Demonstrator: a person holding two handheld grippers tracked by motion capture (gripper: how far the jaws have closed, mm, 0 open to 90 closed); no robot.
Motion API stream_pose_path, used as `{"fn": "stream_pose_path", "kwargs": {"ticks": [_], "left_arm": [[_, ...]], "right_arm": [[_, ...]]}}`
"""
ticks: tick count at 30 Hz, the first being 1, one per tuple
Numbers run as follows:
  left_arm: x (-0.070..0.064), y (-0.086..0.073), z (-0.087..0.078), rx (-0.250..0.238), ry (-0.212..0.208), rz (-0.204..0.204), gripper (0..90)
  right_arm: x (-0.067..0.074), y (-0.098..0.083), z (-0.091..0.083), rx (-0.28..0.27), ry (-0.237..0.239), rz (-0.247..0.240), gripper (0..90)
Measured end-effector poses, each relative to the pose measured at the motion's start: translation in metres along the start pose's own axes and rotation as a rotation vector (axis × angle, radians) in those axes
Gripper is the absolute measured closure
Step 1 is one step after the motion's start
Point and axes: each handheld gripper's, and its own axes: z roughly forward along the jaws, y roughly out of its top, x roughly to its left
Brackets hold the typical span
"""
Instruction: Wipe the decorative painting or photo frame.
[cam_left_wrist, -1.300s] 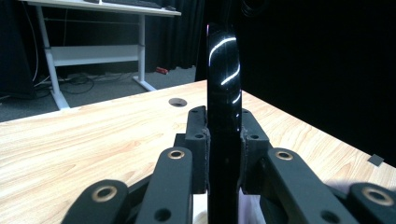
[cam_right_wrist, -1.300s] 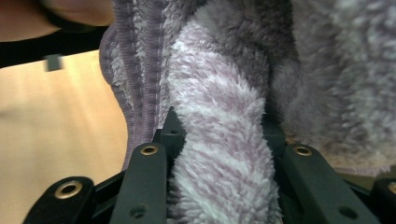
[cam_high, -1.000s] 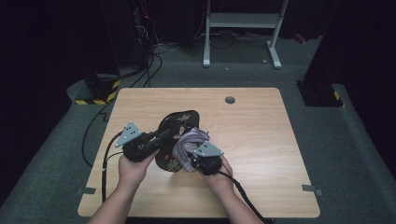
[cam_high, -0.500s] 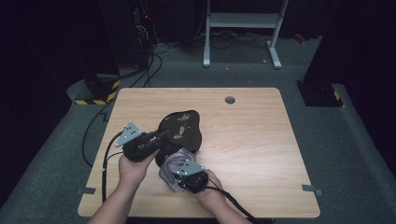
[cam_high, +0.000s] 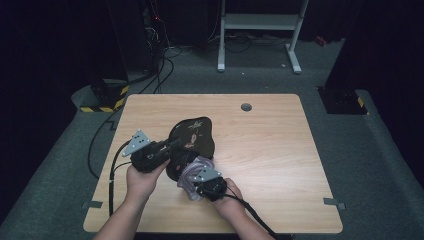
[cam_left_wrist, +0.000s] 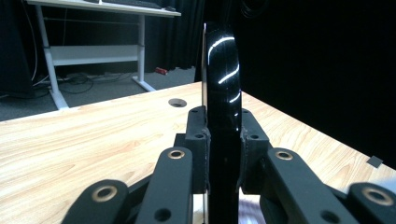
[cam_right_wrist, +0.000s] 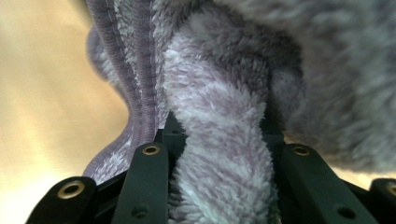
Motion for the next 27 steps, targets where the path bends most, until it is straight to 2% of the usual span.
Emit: {"fn": "stream_pose_path", "kwargs": {"ticks": [5, 7, 10, 16, 18, 20, 23, 27], "left_arm": [[0.000, 0.000, 0.000, -0.002, 0.000, 0.001, 78.1], [0.000, 0.000, 0.000, -0.005, 0.001, 0.000, 78.1], [0.000, -0.001, 0.001, -0.007, 0.002, -0.001, 78.1], [0.000, -0.001, 0.001, -0.006, 0.001, -0.002, 78.1], [0.000, -0.001, 0.000, -0.006, 0.001, -0.001, 78.1], [0.001, -0.001, 0.000, -0.006, 0.002, 0.000, 78.2], [0.001, 0.000, 0.000, -0.005, 0.000, -0.001, 78.1], [0.001, -0.001, 0.000, -0.007, -0.001, -0.002, 78.1]], "right_arm": [[-0.030, -0.007, 0.001, 0.014, -0.090, 0.077, 65.6], [-0.035, -0.009, 0.000, 0.012, -0.086, 0.099, 65.7], [-0.027, -0.007, 0.001, 0.011, -0.079, 0.066, 65.9], [0.010, 0.000, -0.003, -0.003, 0.031, -0.045, 66.0], [0.022, 0.004, -0.005, -0.008, 0.061, -0.068, 65.9], [0.028, 0.007, -0.006, -0.016, 0.077, -0.084, 65.9], [0.024, 0.008, -0.006, -0.013, 0.071, -0.088, 65.8], [-0.001, 0.006, -0.006, -0.023, 0.006, -0.026, 65.6]]}}
